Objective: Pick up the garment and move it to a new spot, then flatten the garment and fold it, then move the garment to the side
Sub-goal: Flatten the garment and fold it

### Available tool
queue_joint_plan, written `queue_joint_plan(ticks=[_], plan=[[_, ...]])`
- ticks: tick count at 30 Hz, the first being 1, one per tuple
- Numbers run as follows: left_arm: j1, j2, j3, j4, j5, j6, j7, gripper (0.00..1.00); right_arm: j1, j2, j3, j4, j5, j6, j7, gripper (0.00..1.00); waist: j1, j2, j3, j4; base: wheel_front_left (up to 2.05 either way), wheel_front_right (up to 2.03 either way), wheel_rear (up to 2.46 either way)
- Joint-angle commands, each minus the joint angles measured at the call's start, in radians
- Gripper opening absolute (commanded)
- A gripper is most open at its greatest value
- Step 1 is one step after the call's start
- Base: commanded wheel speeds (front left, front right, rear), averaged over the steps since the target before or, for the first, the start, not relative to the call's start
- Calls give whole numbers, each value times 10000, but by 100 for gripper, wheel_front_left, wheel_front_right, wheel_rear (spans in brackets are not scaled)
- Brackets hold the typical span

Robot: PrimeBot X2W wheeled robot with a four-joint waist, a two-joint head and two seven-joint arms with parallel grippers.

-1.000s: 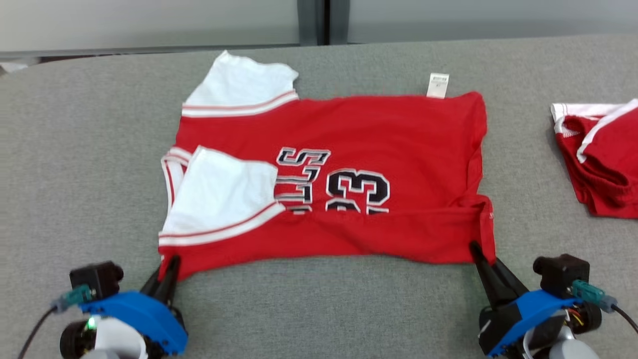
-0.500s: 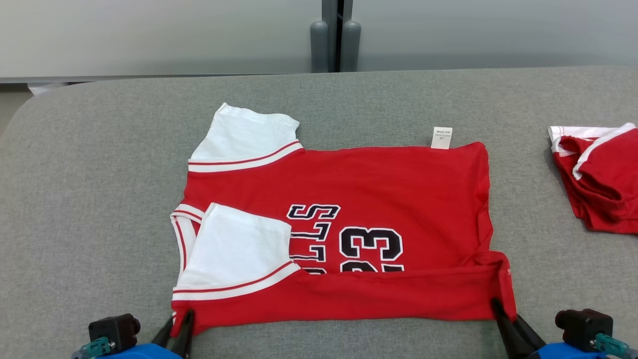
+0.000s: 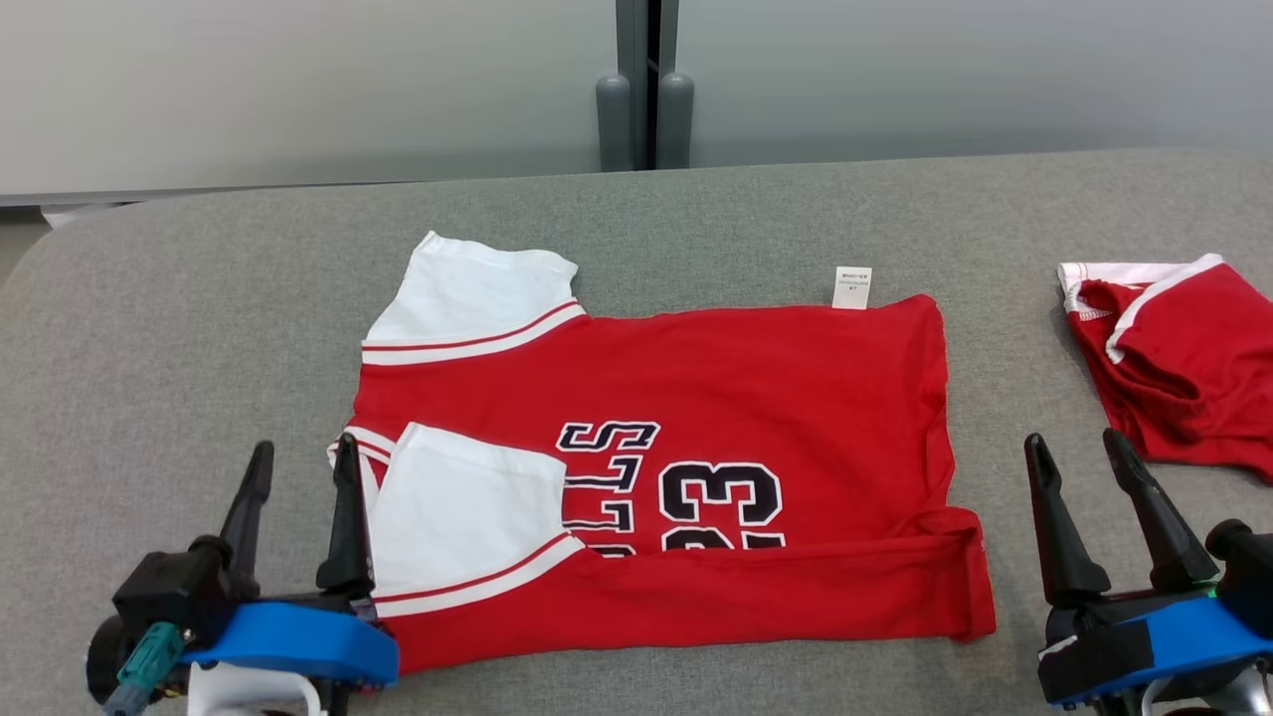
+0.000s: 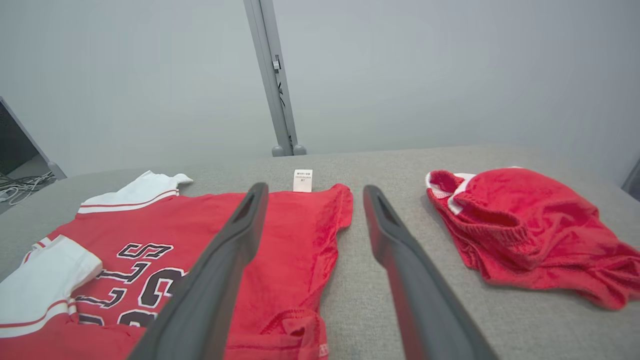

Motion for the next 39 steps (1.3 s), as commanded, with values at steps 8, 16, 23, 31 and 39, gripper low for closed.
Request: queue_joint_plan(ticks=[8,16,23,31,39], plan=[[-317,276,-101,-288,459,339,224,100,-254,151,142,-294,-223,1,126,100,1,0,-2,-182,0,0,0],[-1214,442,-160,-472,654,336,517,100,-543,193,90,-463,-124,1,56,100,1,0,673,-150,0,0,0],[-4242,588,-414,726,153,-674,1916,100,-1233,99,269,-598,-27,1,-6,100,1,0,2028,-411,0,0,0],[-7063,800,-488,3752,-509,-1838,3280,100,-1869,94,607,-304,101,1,-329,100,1,0,3163,-965,0,0,0],[-9047,1341,-537,6758,-465,-2259,3927,100,-2385,173,960,161,292,1,-779,100,1,0,3967,-1585,0,0,0]])
